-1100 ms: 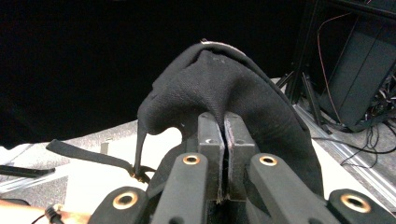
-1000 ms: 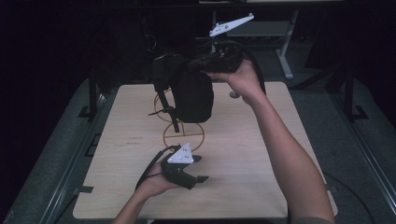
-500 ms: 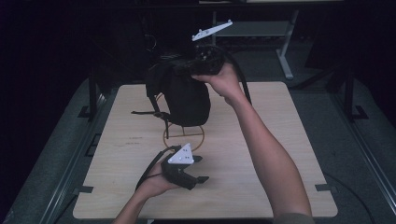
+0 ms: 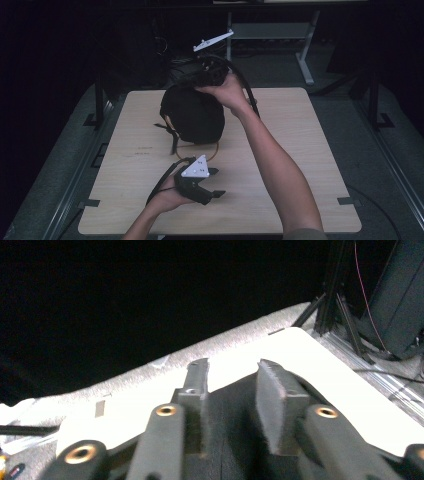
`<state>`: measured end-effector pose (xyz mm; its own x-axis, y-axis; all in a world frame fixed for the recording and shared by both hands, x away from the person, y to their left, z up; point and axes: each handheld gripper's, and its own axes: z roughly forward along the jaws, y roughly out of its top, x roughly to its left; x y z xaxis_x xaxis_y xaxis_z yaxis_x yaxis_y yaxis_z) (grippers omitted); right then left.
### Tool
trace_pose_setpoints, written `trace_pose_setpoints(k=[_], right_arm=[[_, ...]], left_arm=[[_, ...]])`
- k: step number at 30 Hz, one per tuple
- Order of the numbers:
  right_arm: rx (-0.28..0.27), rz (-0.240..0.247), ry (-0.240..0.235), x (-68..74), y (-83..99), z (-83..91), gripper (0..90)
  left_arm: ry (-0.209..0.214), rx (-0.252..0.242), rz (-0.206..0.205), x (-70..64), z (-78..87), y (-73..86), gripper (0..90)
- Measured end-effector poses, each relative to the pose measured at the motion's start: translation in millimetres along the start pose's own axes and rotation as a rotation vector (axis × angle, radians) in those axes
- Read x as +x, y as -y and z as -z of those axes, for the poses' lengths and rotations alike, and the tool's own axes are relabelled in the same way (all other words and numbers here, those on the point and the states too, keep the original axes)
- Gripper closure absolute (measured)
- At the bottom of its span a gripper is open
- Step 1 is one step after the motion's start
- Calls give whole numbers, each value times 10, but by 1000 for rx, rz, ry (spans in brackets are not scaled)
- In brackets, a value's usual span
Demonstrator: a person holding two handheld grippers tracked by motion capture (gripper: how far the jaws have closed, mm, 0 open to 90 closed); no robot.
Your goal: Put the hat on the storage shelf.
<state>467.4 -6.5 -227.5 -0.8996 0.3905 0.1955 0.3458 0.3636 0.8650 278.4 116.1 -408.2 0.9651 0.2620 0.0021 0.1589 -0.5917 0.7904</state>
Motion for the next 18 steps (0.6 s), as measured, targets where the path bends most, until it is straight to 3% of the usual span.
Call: trace_pose_setpoints(k=[10, 18], right_arm=[[4, -5, 22, -25, 94, 152, 552], [1, -19, 22, -59, 206, 275, 479]], left_arm=[[-14, 2, 3, 17, 28, 12, 294], [-25, -4, 29, 47, 39, 38, 293]])
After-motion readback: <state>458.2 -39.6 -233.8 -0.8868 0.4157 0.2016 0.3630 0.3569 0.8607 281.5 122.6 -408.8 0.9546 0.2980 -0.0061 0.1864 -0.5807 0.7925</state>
